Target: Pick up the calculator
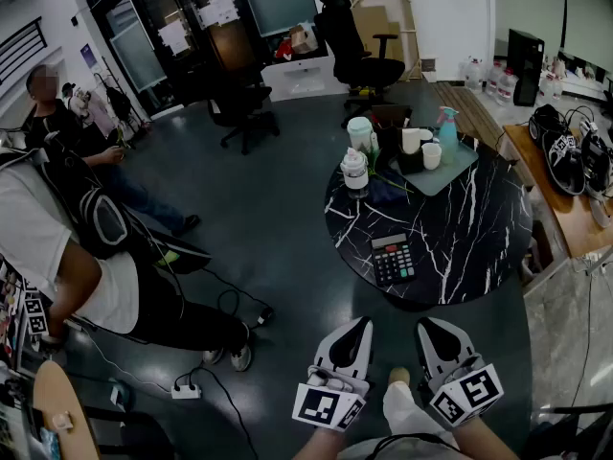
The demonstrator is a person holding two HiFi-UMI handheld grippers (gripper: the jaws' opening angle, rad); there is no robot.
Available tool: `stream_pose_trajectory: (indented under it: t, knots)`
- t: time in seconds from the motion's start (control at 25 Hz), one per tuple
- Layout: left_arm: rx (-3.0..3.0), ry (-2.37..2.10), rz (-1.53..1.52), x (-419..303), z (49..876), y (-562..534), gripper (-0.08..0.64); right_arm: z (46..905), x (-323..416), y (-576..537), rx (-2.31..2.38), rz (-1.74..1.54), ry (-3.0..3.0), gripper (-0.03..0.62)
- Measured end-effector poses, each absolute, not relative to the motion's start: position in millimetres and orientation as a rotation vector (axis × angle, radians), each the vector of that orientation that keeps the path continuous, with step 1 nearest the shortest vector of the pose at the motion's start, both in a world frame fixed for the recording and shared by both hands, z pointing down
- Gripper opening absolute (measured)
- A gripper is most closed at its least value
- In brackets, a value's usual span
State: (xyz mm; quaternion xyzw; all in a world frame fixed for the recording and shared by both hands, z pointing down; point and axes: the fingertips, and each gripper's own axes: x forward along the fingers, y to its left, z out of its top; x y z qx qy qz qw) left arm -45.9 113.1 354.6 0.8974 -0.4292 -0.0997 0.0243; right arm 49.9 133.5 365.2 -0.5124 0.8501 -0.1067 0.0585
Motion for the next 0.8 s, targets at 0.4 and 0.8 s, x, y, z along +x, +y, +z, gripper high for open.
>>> stream_pose_trajectory:
  t: [0.4, 0.8]
  knots:
    - [2.716, -1.449, -0.234, -20, 385, -8, 0.008, 396, 87, 18, -1.5, -0.411, 2.685, 0.009]
    - [2.604, -1.563, -0.153, -38, 441, -76, 0.008, 485, 97, -77, -1.388, -0.659, 2.896, 0.095]
